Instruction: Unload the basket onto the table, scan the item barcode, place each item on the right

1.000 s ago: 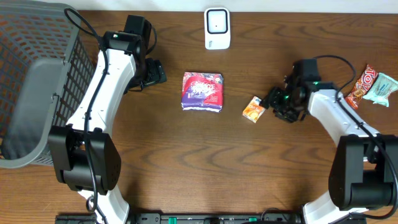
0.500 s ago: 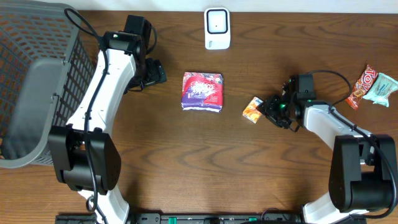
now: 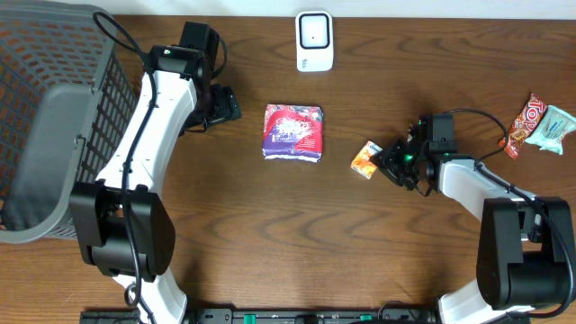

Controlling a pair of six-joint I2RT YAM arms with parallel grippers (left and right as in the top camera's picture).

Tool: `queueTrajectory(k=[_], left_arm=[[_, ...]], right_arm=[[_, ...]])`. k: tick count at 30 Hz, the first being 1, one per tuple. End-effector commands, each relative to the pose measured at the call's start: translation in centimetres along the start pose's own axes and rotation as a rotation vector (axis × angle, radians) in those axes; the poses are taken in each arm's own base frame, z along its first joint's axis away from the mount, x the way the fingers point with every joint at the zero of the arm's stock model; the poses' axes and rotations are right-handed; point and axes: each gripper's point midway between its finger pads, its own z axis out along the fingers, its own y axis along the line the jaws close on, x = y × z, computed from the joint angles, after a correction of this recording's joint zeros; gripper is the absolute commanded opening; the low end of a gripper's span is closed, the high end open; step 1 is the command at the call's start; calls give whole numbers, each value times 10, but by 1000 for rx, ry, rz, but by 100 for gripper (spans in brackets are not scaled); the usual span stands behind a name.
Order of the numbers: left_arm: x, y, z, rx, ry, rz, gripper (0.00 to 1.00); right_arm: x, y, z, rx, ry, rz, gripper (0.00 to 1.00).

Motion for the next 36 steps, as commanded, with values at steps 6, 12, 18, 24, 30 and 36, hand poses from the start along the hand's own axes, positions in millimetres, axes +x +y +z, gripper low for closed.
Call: queueTrajectory(k=[6, 12, 18, 24, 30, 36], left_arm=[[-1, 4, -4, -9, -12, 1, 98], [-1, 4, -4, -9, -12, 1, 98], [-1, 4, -4, -9, -12, 1, 98], [-1, 4, -4, -9, -12, 1, 98], [-1, 4, -4, -9, -12, 1, 98], [-1, 4, -4, -9, -12, 1, 98]], right_arm=[[31, -10, 23, -71, 121, -46, 1], [47, 71, -14, -581, 242, -331, 1], [74, 118, -76, -1018, 356, -633, 1], [80, 123, -90, -1082, 403, -672, 1], [80, 123, -90, -1083, 403, -673, 1], [81, 123, -90, -1087, 395, -686, 1]])
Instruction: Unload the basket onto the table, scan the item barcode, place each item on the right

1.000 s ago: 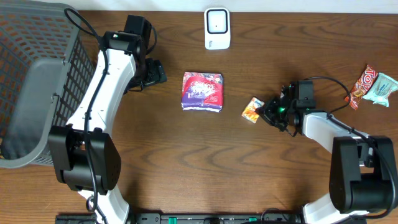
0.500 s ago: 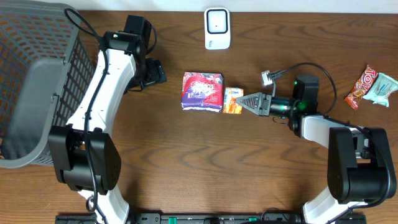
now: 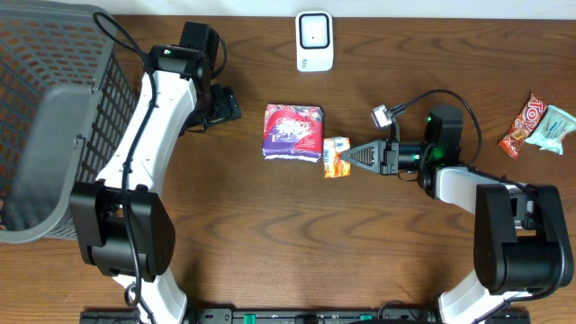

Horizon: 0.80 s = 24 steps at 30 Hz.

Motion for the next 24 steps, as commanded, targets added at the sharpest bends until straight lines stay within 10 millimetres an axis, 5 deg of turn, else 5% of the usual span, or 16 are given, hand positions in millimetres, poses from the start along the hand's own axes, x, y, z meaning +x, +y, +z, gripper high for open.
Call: queueTrajectory(k=[1, 6, 13, 17, 22, 24], left_arm=[[-1, 4, -4, -9, -12, 1, 98], [-1, 4, -4, -9, -12, 1, 98], [-1, 4, -4, -9, -12, 1, 98], [-1, 4, -4, -9, -12, 1, 98], [-1, 4, -4, -9, -12, 1, 98], [-1, 4, -4, -9, -12, 1, 98]], right_arm=[[3, 4, 0, -26, 17, -17, 1], [-19, -20, -2, 115, -114, 294, 1], [-107, 3, -7, 166, -394, 102, 1], [-151, -12, -18, 301, -524, 129, 2], [-182, -51, -36, 792, -571, 125, 1], [-192, -52, -49, 1032, -572, 66, 1]])
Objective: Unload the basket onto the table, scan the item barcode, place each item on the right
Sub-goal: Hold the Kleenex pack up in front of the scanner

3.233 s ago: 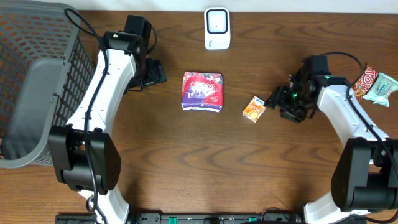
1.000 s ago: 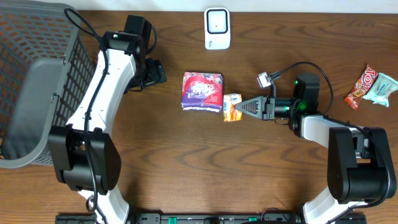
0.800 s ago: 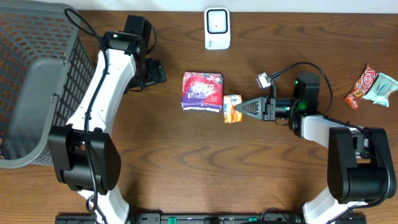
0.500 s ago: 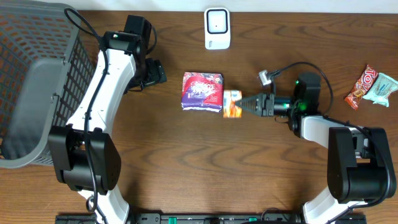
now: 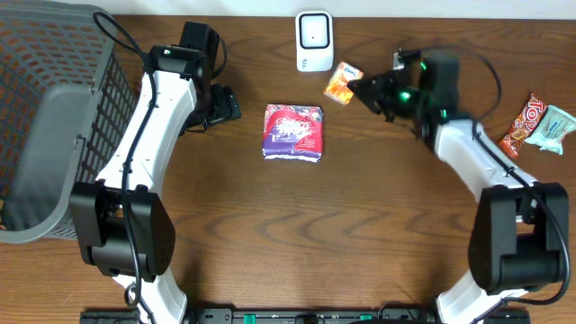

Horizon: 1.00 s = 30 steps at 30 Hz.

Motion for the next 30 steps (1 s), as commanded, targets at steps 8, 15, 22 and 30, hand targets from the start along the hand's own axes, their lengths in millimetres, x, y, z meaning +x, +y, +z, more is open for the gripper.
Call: queueTrajectory(k=[8, 15, 22, 30], left_arm=[[-1, 4, -4, -8, -11, 1, 98], [-1, 4, -4, -8, -11, 1, 98], [-1, 4, -4, -8, -11, 1, 98], [-1, 4, -4, -8, -11, 1, 97]], right_arm=[[-88, 80, -32, 623, -610, -613, 1], [-97, 80, 8, 579, -672, -652, 1], [-106, 67, 58, 617, -597, -672, 1], [-118, 74, 93, 672, -470, -714, 1]])
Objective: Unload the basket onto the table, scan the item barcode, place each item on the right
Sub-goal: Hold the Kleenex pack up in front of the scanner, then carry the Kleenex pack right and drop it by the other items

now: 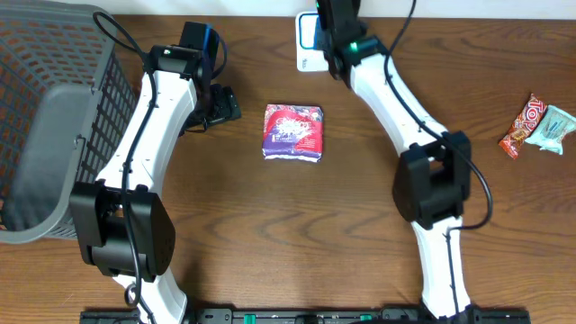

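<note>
The white barcode scanner [306, 56] stands at the table's far edge, mostly covered by my right arm. The right gripper [326, 27] hovers right over it, with the fingers lost under the wrist. The small orange snack packet does not show; it is hidden or out of view. A purple snack pack [292, 132] lies flat in the middle of the table. My left gripper [227, 105] rests left of the purple pack, apart from it, and its fingers read only as a dark shape.
A large grey wire basket [54, 117] fills the left side. At the far right lie a red candy bar [524, 126] and a teal wrapper [553, 129].
My right gripper, then just right of the scanner with the orange packet in it, is now over the scanner. The packet no longer shows. The left arm is unchanged.
My right gripper was at the orange packet right of centre on the table. Then it held the packet beside the purple pack, then beside the scanner at the far edge. Now it is over the scanner. The left arm stayed still.
</note>
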Controlling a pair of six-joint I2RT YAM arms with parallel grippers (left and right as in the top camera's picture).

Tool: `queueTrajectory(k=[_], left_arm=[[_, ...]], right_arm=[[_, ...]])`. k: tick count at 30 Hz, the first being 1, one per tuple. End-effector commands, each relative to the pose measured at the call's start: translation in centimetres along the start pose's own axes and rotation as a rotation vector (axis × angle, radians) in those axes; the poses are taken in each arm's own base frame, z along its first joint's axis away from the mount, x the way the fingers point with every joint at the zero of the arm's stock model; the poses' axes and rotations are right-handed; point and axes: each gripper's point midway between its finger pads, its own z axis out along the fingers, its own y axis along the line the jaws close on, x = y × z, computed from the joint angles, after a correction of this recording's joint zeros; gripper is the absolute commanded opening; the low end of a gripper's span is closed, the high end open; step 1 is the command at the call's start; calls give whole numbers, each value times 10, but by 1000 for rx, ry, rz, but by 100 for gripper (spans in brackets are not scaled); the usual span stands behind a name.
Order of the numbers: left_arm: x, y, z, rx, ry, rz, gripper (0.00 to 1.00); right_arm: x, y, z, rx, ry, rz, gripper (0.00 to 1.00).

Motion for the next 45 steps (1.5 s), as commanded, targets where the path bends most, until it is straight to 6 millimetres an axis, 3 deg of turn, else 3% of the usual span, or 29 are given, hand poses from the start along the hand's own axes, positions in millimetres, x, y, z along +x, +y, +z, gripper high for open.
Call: queueTrajectory(k=[1, 12, 18, 26, 32, 36, 42, 45], left_arm=[[-1, 4, -4, -9, -12, 1, 98], [-1, 4, -4, -9, -12, 1, 98], [-1, 4, -4, -9, -12, 1, 98], [-1, 4, -4, -9, -12, 1, 98], [-1, 4, -4, -9, -12, 1, 98], [-1, 4, -4, -9, -12, 1, 98], [-1, 4, -4, -9, -12, 1, 98], [-1, 4, -4, -9, -12, 1, 98]], right_arm=[[-24, 13, -5, -32, -32, -14, 1], [-8, 21, 0, -66, 34, -30, 1], [12, 19, 14, -37, 73, -36, 1], [6, 6, 5, -16, 90, 4, 1], [-16, -73, -7, 124, 116, 212, 1], [-22, -150, -15, 250, 164, 263, 1], [14, -290, -32, 510, 337, 348, 1], [28, -343, -40, 580, 392, 367, 1]])
